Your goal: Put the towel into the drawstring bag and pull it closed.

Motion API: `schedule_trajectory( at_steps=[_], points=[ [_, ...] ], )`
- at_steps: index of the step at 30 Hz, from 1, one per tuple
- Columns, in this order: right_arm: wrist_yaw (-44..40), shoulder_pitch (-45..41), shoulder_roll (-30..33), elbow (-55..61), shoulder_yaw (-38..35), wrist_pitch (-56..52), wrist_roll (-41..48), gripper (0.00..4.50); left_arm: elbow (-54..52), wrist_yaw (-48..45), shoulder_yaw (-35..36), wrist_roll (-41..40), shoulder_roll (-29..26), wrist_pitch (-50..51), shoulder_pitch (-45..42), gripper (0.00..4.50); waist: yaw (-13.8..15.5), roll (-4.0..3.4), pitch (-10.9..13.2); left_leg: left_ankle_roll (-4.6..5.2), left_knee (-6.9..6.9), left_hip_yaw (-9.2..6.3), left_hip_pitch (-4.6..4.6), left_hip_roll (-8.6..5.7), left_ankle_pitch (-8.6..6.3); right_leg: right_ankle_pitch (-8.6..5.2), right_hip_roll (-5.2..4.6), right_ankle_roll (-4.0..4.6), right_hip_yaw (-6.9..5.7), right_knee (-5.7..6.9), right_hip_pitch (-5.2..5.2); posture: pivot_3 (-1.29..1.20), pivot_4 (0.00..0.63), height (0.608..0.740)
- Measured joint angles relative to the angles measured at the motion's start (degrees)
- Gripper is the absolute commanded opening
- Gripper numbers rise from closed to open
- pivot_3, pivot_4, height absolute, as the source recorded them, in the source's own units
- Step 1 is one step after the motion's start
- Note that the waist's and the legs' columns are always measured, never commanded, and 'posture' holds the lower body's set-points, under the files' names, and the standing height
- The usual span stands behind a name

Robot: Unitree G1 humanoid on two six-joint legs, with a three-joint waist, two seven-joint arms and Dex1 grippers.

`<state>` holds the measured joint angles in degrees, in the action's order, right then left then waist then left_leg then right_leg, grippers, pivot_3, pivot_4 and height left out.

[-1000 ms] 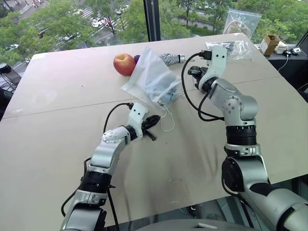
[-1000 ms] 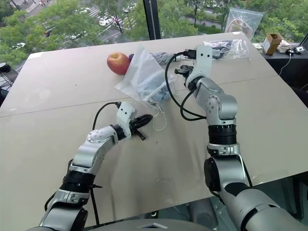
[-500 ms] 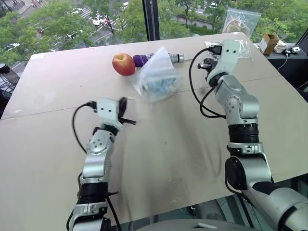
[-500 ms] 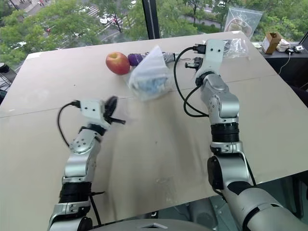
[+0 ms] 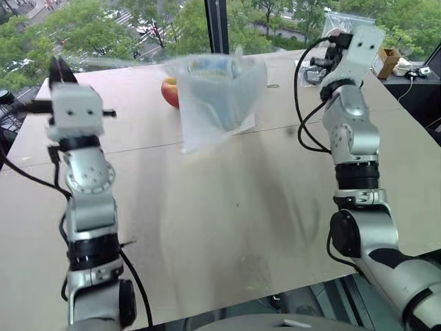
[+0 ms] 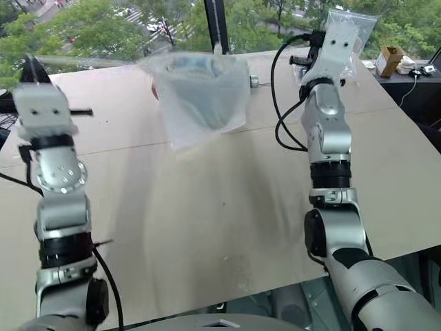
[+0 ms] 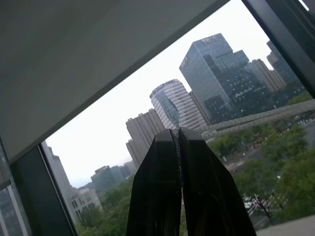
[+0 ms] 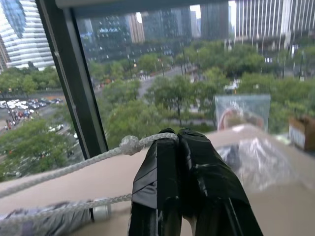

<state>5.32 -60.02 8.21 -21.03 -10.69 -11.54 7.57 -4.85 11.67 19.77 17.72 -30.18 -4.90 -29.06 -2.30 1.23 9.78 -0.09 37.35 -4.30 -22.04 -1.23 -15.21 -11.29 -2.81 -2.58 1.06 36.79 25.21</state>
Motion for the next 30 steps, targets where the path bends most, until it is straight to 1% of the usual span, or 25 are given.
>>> schedule_trajectory(
  at_steps=[4, 6, 7, 8, 10, 11, 12, 13, 15, 17, 18, 24, 27, 28, 30],
  points=[
    [-2.3, -3.3, 1.2, 0.6, 2.3, 4.3, -1.7, 0.0, 2.4, -0.7, -0.1, -1.6, -1.7, 0.7, -6.9, 0.04, -0.2, 0.01, 0.0, -0.02, -0.02, 0.0, -0.02, 0.03, 0.01, 0.0, 0.02, 0.0, 0.02, 0.01, 0.06, 0.0, 0.15, 0.74],
    [-3.8, -3.9, 1.6, 2.8, 4.2, 5.5, -2.9, 0.0, 4.0, -3.7, -0.4, -4.1, -2.1, 1.8, -9.5, 0.04, -0.2, 0.01, 0.0, -0.13, -0.04, 0.01, -0.05, 0.04, 0.07, 0.0, 0.02, -0.01, 0.02, 0.01, 0.1, 0.0, 0.15, 0.74],
    [-4.7, -3.9, 1.7, 2.8, 4.9, 5.2, -3.0, 0.0, 4.8, -5.4, -0.9, -5.1, -2.1, 2.7, -9.6, 0.04, -0.2, -0.01, -0.1, -0.12, -0.05, 0.04, 0.04, 0.03, 0.07, -0.01, 0.01, -0.01, 0.02, 0.01, 0.02, 0.0, 0.15, 0.74],
    [-7.5, -3.3, 2.1, 2.8, 6.7, 2.7, -3.1, 0.0, 7.2, -9.9, -2.4, -7.6, -1.2, 5.0, -9.5, 0.04, -0.2, -0.11, -0.2, -0.02, -0.05, 0.09, 0.14, 0.02, 0.01, -0.01, 0.02, -0.02, 0.02, -0.04, -0.12, 0.0, 0.15, 0.74],
    [-10.8, -0.8, 1.7, 2.2, 10.0, -0.5, -3.4, 0.0, 10.5, -13.8, -5.3, -9.2, 1.0, 7.0, -6.8, 0.04, -0.2, -0.18, -0.3, 0.03, -0.05, 0.08, 0.4, 0.02, -0.02, -0.02, 0.02, -0.02, 0.0, -0.12, -0.43, 0.0, 0.15, 0.74],
    [-11.0, 1.5, 0.5, 2.0, 10.9, -0.8, -3.6, 0.0, 10.7, -13.7, -7.3, -9.2, 3.4, 5.9, -4.2, 0.04, -0.3, 0.07, 0.1, 0.02, 0.04, 0.03, 0.12, 0.02, -0.01, 0.0, 0.02, -0.02, 0.01, -0.02, -0.17, 0.0, 0.15, 0.74],
    [-10.6, 1.8, 0.1, 1.9, 10.8, -0.7, -3.5, 0.0, 10.7, -12.7, -7.7, -8.7, 3.7, 4.7, -3.7, 0.04, -0.2, 0.35, 0.3, -0.02, 0.18, 0.0, -0.28, 0.01, 0.02, 0.03, 0.04, 0.0, 0.04, 0.17, 0.26, 0.0, 0.15, 0.74],
    [-8.8, 1.6, 0.0, 1.9, 9.4, 0.5, -3.2, 0.0, 10.3, -9.6, -6.9, -7.3, 3.3, 2.3, -4.1, 0.04, -0.2, 0.47, 0.3, -0.45, 0.5, -0.17, -1.1, 0.09, 0.27, 0.24, 0.12, 0.1, -0.04, 0.3, 1.01, 0.0, 0.15, 0.74],
    [-5.5, -0.7, 0.7, 2.1, 5.7, 2.8, -2.9, 0.0, 9.1, -5.1, -3.2, -6.7, 1.9, 0.5, -7.1, 0.04, -0.1, 0.48, 0.3, -0.59, 0.8, -0.36, -1.73, 0.17, 0.35, 0.3, 0.13, 0.12, -0.15, 0.43, 1.6, 0.0, 0.15, 0.74],
    [-2.8, -3.0, 1.4, 3.4, 2.7, 5.2, -2.8, 0.0, 8.0, -1.7, 0.5, -6.8, 0.8, -0.7, -9.9, 0.04, -0.1, 0.36, 0.1, -0.58, 0.66, -0.36, -1.6, 0.15, 0.34, 0.29, 0.06, 0.12, -0.13, 0.27, 1.51, 0.0, 0.15, 0.74],
    [-2.4, -3.3, 1.7, 3.9, 2.2, 5.7, -2.8, 0.0, 8.0, -1.4, 0.8, -6.8, 0.7, -1.2, -10.0, 0.04, -0.1, 0.24, 0.0, -0.57, 0.55, -0.31, -1.52, 0.08, 0.33, 0.29, 0.02, 0.11, -0.1, 0.19, 1.43, 0.0, 0.15, 0.74],
    [-2.0, -2.0, 1.6, 3.5, 2.4, 5.9, -3.3, 0.0, 9.0, -1.2, -0.3, -6.7, 2.4, -1.8, -8.2, 0.04, -0.1, 0.24, 0.0, -0.54, 0.75, -0.07, -1.47, 0.06, 0.34, 0.37, 0.05, 0.1, -0.11, 0.36, 1.33, 0.0, 0.15, 0.74],
    [0.7, -2.0, 1.6, 2.5, 1.2, 5.6, -3.5, 0.0, 9.0, 0.6, 0.5, -6.7, 2.4, -1.6, -7.5, 0.04, -0.1, 0.24, 0.0, -0.54, 0.81, -0.05, -1.44, 0.05, 0.34, 0.37, 0.04, 0.09, -0.08, 0.48, 1.32, 0.0, 0.15, 0.74],
    [2.5, -1.9, 1.6, 1.8, -0.2, 5.3, -2.9, 0.0, 9.0, 1.6, 1.2, -6.7, 2.4, -1.2, -6.6, 0.04, -0.1, 0.24, 0.0, -0.54, 0.83, -0.05, -1.44, 0.06, 0.34, 0.37, 0.04, 0.09, -0.08, 0.5, 1.32, 0.0, 0.15, 0.74],
    [8.1, -1.5, 0.9, -0.7, -5.7, 3.8, -0.1, 0.0, 8.8, 4.7, 4.5, -7.9, 4.8, 1.0, -4.9, 0.04, 0.0, 0.29, -0.1, -0.54, 0.86, -0.07, -1.36, 0.09, 0.34, 0.37, 0.03, 0.09, -0.06, 0.52, 1.24, 0.0, 0.15, 0.74]
  ],
)
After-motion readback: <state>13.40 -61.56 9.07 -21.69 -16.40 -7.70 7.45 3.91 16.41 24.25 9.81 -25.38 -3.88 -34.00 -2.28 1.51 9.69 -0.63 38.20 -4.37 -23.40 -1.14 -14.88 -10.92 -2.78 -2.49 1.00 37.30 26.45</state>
